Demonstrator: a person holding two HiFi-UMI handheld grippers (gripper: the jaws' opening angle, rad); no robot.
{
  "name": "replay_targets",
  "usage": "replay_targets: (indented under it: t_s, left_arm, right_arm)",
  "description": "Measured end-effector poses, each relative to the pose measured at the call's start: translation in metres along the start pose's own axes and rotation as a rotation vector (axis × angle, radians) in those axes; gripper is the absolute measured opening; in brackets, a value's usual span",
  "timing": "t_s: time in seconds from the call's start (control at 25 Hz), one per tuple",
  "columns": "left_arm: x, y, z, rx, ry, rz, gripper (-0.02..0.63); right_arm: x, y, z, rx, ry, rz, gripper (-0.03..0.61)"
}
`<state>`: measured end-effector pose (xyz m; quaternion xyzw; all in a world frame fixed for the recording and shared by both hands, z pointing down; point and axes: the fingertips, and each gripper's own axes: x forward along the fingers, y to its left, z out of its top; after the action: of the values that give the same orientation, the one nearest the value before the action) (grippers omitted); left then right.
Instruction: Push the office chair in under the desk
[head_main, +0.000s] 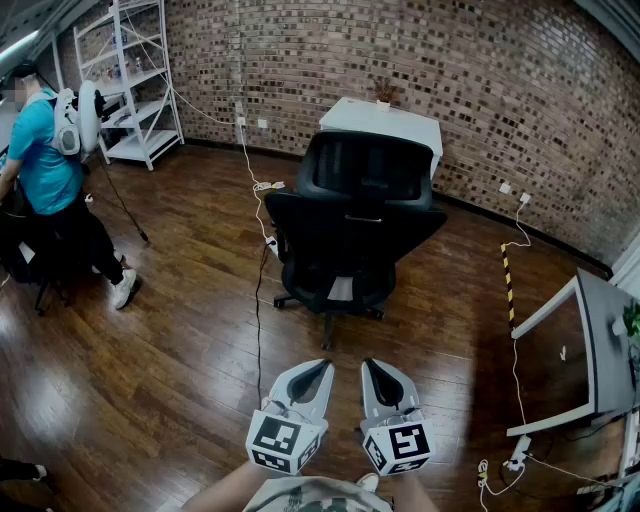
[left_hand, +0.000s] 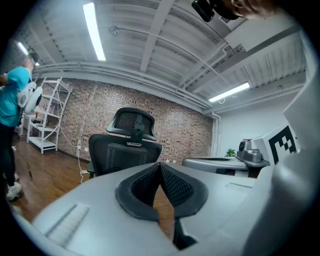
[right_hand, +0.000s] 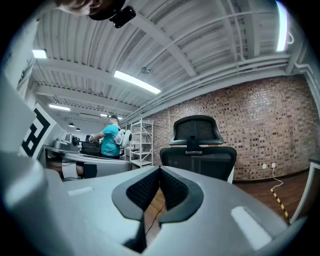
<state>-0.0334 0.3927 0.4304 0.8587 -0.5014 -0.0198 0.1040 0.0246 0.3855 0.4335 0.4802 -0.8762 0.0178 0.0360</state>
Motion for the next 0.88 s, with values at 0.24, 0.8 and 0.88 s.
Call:
replay_targets:
  t_s: [0.24,0.8,0.88]
  left_arm:
    - [-0.004,0.034,0.014,0.017,-0.016,-0.041,0.014]
    - [0.019,0.055,0.032,0.037,-0.033,-0.089,0.014]
    - [0.028,0.062,0.034,0.047,-0.038,-0.066,0.014]
  right_arm:
    - [0.024,0.022,0.015,-0.022,-0.025,-0.031,0.002]
    - [0.044,0.001,0.024,-0.065,-0.019,-0.056,0.011]
    - [0.056,-0.007,0.027,-0.081,-0.034,-0.031,0.017]
